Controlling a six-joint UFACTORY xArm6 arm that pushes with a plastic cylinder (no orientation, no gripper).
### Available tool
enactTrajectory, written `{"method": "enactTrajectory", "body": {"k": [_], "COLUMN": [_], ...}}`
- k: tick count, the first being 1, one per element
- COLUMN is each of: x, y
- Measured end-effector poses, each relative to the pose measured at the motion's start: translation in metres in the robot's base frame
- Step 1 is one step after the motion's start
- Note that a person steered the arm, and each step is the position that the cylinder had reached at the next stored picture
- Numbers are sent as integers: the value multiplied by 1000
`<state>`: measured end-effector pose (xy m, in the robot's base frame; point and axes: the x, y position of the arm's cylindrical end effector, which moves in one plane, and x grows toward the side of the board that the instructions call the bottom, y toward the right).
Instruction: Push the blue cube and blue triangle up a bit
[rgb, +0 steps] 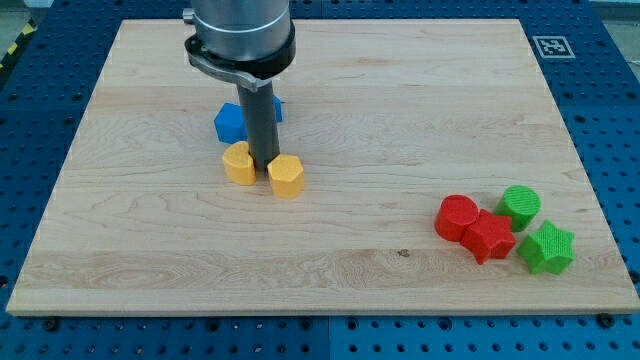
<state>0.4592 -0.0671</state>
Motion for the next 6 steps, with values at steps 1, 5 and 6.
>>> {"method": "enactTrajectory", "body": {"k": [1,5,6], "x": [-1,-27,-41], "y": [-1,-53,-49]}}
